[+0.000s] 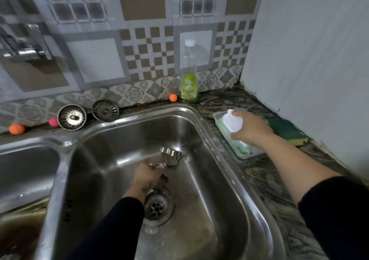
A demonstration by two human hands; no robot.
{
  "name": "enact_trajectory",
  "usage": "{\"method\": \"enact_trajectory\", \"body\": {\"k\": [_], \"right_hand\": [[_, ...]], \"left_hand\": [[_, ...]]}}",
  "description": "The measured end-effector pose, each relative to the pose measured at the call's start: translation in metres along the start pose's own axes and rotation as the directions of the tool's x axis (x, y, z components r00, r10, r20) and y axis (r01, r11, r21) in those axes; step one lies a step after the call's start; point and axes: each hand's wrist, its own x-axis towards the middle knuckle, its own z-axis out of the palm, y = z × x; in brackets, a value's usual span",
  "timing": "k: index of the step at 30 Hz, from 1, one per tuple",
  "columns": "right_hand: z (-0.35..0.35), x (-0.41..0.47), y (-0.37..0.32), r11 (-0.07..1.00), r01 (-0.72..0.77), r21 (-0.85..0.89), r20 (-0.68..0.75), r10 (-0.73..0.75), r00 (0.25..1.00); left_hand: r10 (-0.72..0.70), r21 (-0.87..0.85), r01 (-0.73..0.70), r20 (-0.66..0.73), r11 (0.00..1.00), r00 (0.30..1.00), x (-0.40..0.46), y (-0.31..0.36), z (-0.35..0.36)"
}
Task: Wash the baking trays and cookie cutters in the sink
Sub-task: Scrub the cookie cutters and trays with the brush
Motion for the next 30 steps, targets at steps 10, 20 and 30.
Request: {"method": "enact_trajectory", "body": {"k": [10, 20, 30], "right_hand": [[0.026, -0.116, -0.093, 0.939, 0.278, 0.201, -0.107, -0.261, 0.959], [0.051, -0.146, -0.135, 0.909, 0.340, 0.239, -0.014, -0.347, 0.938], [0.057, -0.157, -0.148, 0.879, 0.321, 0.352, -0.027, -0.333, 0.943]], "left_hand": [[0.146, -0.487, -0.108, 0.041, 0.867, 0.988, -0.066, 0.032, -0.037], [0.243, -0.542, -0.161, 0.083, 0.825, 0.966, -0.112, 0.024, -0.081], [0.237, -0.704, -0.110, 0.085, 0.701, 0.968, -0.127, 0.034, -0.107]]}}
